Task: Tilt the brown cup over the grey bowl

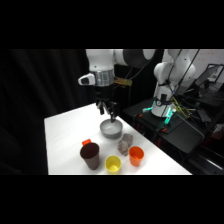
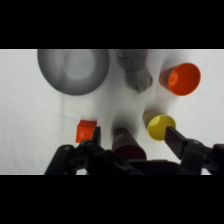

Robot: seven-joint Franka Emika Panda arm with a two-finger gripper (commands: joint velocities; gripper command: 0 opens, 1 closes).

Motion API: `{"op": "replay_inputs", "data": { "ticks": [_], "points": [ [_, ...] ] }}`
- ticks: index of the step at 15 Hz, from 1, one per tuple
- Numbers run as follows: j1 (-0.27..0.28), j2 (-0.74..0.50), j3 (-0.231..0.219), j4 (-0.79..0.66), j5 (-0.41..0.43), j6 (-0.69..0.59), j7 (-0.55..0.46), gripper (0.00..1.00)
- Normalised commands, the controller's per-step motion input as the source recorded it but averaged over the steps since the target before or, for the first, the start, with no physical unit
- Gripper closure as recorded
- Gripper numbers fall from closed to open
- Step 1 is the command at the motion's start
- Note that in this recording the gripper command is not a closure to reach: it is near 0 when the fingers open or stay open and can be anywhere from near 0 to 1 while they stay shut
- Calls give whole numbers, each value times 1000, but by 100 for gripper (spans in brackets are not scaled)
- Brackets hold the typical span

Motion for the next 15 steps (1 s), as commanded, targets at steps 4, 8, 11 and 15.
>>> {"op": "replay_inputs", "data": {
  "ticks": [4,8,11,15],
  "points": [
    [108,351,84,534,56,-42,1,0],
    [76,484,39,546,-31,150,8,0],
    [55,399,-33,381,-123,296,96,0],
    [71,281,-81,209,-130,288,160,0]
  ]
}}
